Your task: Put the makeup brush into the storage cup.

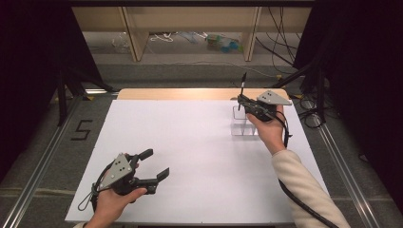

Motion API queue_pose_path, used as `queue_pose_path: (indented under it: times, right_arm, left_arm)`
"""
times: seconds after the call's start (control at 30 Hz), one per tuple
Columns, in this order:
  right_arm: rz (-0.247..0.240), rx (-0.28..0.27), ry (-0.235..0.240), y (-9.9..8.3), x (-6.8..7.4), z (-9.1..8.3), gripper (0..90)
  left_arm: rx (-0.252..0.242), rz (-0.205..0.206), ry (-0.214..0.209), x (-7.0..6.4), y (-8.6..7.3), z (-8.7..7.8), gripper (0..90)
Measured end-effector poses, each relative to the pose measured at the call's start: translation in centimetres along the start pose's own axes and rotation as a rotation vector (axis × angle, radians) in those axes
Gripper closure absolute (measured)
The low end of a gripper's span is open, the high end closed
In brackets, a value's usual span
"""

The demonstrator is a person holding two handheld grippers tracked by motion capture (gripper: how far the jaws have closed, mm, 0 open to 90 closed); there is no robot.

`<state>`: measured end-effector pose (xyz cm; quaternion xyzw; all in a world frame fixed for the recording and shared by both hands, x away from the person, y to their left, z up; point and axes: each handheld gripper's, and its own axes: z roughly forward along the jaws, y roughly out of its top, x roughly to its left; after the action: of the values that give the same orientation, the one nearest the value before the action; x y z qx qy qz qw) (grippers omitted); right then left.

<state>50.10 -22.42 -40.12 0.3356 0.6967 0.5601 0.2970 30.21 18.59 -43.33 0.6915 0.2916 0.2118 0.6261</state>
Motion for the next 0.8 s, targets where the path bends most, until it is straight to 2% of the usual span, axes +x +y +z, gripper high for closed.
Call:
queue_pose_path:
  times: [0.07,0.1,0.13,0.2,0.33,0.4,0.43,0.57,0.63,0.73,0.8]
  right_arm:
    - [-0.017,-0.019,-0.006,-0.11,-0.13,0.14,85.8]
    - [-0.018,-0.014,-0.011,-0.13,-0.13,0.13,85.8]
    - [0.006,0.001,-0.004,-0.17,0.02,0.11,85.8]
    - [0.002,0.014,-0.003,-0.17,-0.05,0.11,85.8]
    - [-0.018,-0.010,-0.014,-0.29,-0.25,0.29,85.8]
    - [0.001,0.016,-0.006,-0.33,-0.15,0.20,85.8]
    - [-0.021,0.008,-0.014,-0.35,-0.30,0.22,85.8]
    - [-0.004,0.007,-0.011,-0.52,-0.24,0.32,85.8]
    - [-0.022,-0.001,-0.020,-0.56,-0.37,0.36,85.8]
    - [-0.007,0.017,-0.015,-0.59,-0.31,0.32,85.8]
    - [-0.006,0.006,-0.014,-0.65,-0.31,0.41,85.8]
  left_arm:
    - [0.000,-0.002,0.000,0.00,-0.01,0.01,14.9]
    - [0.000,-0.002,0.000,0.00,-0.02,0.01,14.9]
    - [0.000,-0.002,0.000,-0.01,-0.02,0.01,14.9]
    - [0.000,-0.002,0.000,-0.01,-0.02,0.01,14.9]
    - [0.001,-0.001,0.000,-0.01,-0.02,0.00,14.9]
    - [0.001,-0.001,0.000,-0.02,-0.02,0.00,14.9]
    - [0.001,-0.001,-0.001,-0.02,-0.03,0.00,14.9]
    - [0.001,-0.001,0.000,-0.01,-0.04,0.00,14.9]
    - [0.001,-0.001,0.000,-0.02,-0.04,0.00,15.0]
    - [0.002,-0.001,0.000,-0.02,-0.04,0.00,14.9]
    - [0.002,-0.001,0.000,-0.02,-0.04,0.01,14.9]
